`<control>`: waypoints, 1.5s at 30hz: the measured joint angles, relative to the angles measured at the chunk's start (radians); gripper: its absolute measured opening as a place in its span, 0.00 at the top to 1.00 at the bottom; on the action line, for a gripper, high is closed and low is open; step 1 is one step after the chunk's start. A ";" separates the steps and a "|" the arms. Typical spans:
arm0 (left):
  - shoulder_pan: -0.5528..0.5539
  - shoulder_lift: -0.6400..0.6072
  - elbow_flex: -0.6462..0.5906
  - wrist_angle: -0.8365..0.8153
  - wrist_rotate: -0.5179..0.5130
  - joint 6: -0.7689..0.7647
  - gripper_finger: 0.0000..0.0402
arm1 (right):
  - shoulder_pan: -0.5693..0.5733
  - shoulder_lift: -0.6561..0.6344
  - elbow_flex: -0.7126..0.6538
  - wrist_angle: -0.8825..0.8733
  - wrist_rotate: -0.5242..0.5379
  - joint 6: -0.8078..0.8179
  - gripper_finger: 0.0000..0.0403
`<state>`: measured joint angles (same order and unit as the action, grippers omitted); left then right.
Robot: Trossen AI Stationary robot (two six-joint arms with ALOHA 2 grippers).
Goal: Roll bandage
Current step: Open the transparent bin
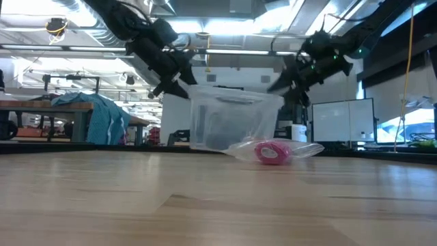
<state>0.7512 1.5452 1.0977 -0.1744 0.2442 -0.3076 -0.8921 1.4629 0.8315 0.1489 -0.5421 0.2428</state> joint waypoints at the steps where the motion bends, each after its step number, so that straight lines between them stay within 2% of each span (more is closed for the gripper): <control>1: -0.004 -0.008 0.000 0.008 0.004 0.006 0.48 | 0.002 -0.011 0.006 0.004 -0.002 0.000 0.41; 7: -0.029 -0.033 0.002 0.005 0.020 0.026 0.48 | 0.011 -0.035 0.032 -0.026 -0.041 0.013 0.41; 14: -0.040 -0.034 0.002 -0.043 -0.002 0.057 0.48 | 0.009 -0.048 0.061 -0.073 -0.029 -0.010 0.41; 16: -0.036 -0.034 0.002 -0.085 -0.054 0.057 0.48 | 0.007 -0.062 0.071 -0.127 0.013 -0.048 0.41; 18: -0.031 -0.030 0.002 -0.118 -0.098 0.059 0.48 | 0.008 -0.066 0.072 -0.193 0.099 -0.105 0.41; 20: -0.030 -0.018 0.002 -0.118 -0.099 0.060 0.48 | 0.008 -0.066 0.070 -0.250 0.197 -0.159 0.41; 22: -0.033 -0.009 0.002 -0.115 -0.098 0.062 0.48 | 0.008 -0.064 0.070 -0.272 0.231 -0.185 0.41; 27: -0.054 0.014 0.002 -0.062 -0.093 0.059 0.48 | 0.012 -0.035 0.070 -0.270 0.159 -0.165 0.41; 32: -0.066 0.017 0.002 -0.051 -0.098 0.058 0.48 | 0.014 -0.028 0.070 -0.267 0.153 -0.160 0.41; 45: -0.102 0.016 0.002 -0.049 -0.093 0.057 0.48 | 0.013 -0.145 0.069 -0.276 0.108 -0.139 0.41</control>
<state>0.6491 1.5616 1.0992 -0.2234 0.1511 -0.2502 -0.8791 1.3175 0.9001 -0.1270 -0.4346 0.1040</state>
